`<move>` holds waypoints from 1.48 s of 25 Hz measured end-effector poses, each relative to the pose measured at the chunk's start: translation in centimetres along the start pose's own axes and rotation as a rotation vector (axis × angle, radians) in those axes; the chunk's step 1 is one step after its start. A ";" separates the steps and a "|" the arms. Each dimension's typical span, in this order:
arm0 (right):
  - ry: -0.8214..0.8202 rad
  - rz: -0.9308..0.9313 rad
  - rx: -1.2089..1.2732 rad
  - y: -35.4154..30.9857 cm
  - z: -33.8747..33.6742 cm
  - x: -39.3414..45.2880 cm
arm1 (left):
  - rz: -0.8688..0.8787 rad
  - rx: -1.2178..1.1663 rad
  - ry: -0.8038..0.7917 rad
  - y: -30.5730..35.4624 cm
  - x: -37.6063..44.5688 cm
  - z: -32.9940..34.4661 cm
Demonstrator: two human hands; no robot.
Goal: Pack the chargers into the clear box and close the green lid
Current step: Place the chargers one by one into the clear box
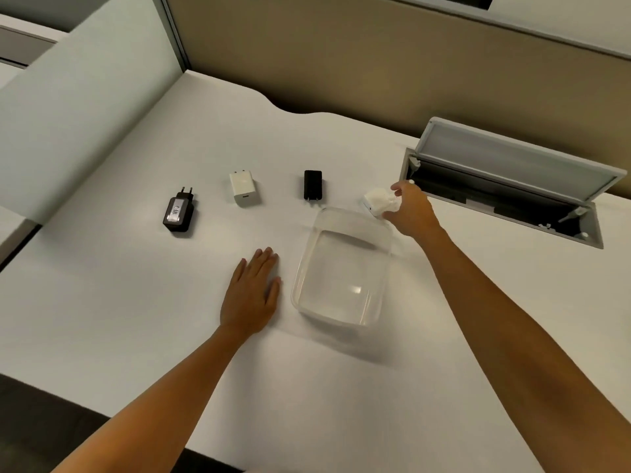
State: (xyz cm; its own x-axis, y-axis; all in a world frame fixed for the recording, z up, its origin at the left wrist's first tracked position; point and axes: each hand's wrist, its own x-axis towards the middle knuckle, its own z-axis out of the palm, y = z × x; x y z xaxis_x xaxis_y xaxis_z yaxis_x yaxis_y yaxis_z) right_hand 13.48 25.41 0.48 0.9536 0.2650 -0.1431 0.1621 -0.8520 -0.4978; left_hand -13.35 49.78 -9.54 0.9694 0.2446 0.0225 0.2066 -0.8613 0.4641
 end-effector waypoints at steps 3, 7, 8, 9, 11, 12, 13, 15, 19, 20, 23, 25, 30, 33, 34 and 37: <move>-0.198 -0.333 -0.370 -0.5 0.4 3.3 | 0.002 0.012 0.022 0.0 -0.1 0.0; -0.317 -0.576 -0.668 -0.7 1.1 5.3 | -0.004 -0.005 0.036 0.2 -0.1 -0.1; -0.307 -0.590 -0.695 -0.8 1.2 5.4 | -0.003 -0.003 0.039 0.3 -0.1 -0.1; -0.296 -0.580 -0.700 -0.9 1.2 5.4 | -0.003 -0.002 0.044 0.3 -0.1 -0.1; -0.294 -0.493 -0.631 -0.9 1.2 5.2 | -0.002 -0.005 0.051 0.3 0.0 -0.1; -0.285 -0.418 -0.557 -0.8 0.9 5.0 | -0.002 -0.005 0.052 0.3 -0.1 -0.1; -0.255 -0.334 -0.447 -0.6 0.4 4.7 | -0.003 -0.006 0.053 0.3 -0.1 -0.1; -0.154 -0.185 -0.163 -0.6 -1.2 3.6 | -0.003 -0.011 0.052 0.3 -0.1 0.0; -0.018 -0.188 0.109 -1.0 -4.6 -0.9 | 0.009 0.004 0.058 0.3 -0.2 0.1; -0.025 -0.219 0.132 -1.5 -5.1 -2.5 | 0.011 0.007 0.057 0.2 -0.2 0.1; -0.105 -0.295 0.241 -3.6 -5.0 -7.7 | 0.014 0.002 0.049 0.1 -0.2 0.2; -0.172 -0.299 0.306 -4.8 -3.4 -10.9 | 0.015 -0.033 0.052 0.3 -0.2 0.0; -0.287 -0.237 0.217 -5.7 2.4 -14.7 | 0.230 -0.239 0.208 0.8 -1.6 -1.3; -0.374 -0.251 0.196 -5.0 4.0 -15.1 | 0.340 -0.258 0.184 2.9 -2.7 -1.2; -0.403 -0.266 0.186 -4.8 4.2 -15.2 | 0.352 -0.256 0.173 3.9 -2.8 -0.9; -0.442 -0.296 0.152 -4.9 4.3 -15.1 | 0.328 -0.256 0.165 6.1 -2.5 -0.4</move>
State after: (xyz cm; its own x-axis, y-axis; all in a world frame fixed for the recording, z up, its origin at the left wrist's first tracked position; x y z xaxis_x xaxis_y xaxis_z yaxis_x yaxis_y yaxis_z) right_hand -2.85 27.50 1.35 0.6701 0.6757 -0.3072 0.3373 -0.6459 -0.6848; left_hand -14.53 44.05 -6.41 0.9398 0.0620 0.3361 -0.1681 -0.7724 0.6125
